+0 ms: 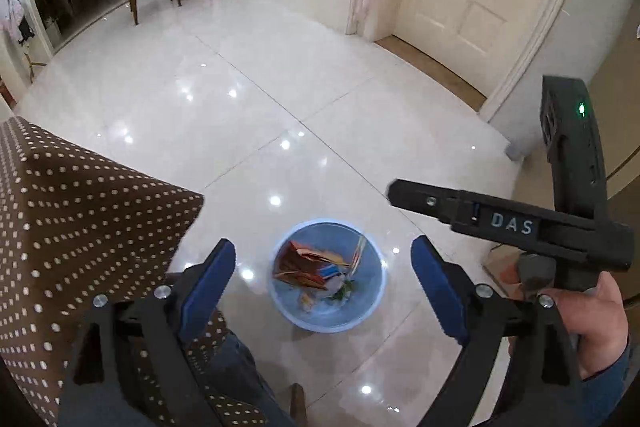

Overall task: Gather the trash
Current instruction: 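Return both tools over the table toward the remaining trash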

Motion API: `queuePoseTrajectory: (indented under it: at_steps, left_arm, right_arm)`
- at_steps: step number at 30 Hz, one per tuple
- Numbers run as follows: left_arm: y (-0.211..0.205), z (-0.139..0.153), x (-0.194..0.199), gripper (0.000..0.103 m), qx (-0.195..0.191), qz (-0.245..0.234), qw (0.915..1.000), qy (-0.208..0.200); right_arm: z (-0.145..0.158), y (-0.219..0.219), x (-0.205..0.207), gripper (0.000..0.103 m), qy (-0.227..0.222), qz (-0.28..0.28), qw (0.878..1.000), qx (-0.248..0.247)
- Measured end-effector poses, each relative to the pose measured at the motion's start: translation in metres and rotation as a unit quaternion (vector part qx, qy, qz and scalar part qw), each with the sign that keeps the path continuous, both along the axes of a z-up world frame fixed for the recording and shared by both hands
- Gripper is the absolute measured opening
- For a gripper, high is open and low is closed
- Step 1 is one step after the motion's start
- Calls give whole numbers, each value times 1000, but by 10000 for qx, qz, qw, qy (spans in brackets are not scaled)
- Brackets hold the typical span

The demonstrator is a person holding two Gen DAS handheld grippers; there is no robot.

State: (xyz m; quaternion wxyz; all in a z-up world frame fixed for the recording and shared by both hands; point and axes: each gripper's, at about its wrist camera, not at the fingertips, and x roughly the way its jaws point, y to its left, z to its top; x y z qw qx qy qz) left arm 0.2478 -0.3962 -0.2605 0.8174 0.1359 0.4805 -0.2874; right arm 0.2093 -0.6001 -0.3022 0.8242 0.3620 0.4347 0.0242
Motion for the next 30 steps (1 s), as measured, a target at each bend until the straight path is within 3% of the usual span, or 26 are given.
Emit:
queuePoseTrajectory:
  at_steps: [2,12,30]
  left_arm:
    - [6,5,-2,89,1,34,10000,-76]
    - [26,53,-8,92,-218,69,9978,-629]
    - [98,144,-38,94,-859,230,9845,-1509]
  right_arm:
    - [-1,-3,-4,97,41,-96,9999,-79]
    - [20,-10,-6,97,-15,-328,9985,-429]
    - [144,51,-9,97,-1080,58,9898,-929]
